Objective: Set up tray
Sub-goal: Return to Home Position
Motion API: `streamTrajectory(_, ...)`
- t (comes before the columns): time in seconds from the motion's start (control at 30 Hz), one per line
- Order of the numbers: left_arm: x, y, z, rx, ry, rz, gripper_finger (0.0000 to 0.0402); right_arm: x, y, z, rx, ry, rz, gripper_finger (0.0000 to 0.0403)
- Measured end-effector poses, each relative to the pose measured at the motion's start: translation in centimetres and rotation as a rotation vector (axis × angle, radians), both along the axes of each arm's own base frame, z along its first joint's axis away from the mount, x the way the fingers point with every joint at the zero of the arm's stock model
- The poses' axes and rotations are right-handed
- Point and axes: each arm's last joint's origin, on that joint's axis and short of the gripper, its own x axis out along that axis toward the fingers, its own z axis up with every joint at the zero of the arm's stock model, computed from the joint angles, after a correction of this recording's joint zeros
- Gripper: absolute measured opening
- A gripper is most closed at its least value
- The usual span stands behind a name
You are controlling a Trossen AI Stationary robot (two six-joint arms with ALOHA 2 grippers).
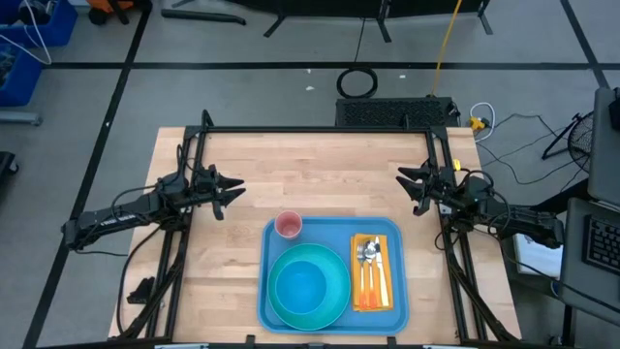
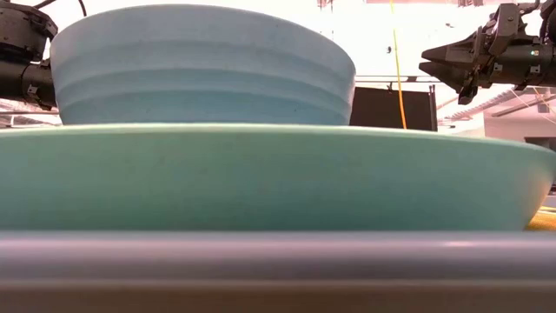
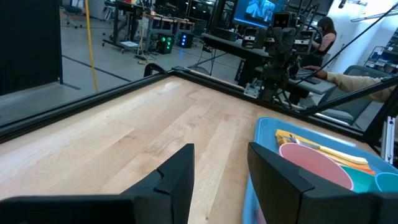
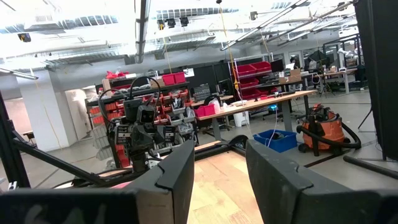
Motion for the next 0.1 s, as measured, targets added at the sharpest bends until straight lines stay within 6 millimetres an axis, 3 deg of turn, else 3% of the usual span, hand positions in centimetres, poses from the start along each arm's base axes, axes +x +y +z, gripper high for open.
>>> streamTrajectory(0.1,0.0,0.0,0.01,0.0,0.0,0.0,0.0152,0.01,0.0,-0.01,0.0,0.001,0.0,0.0137)
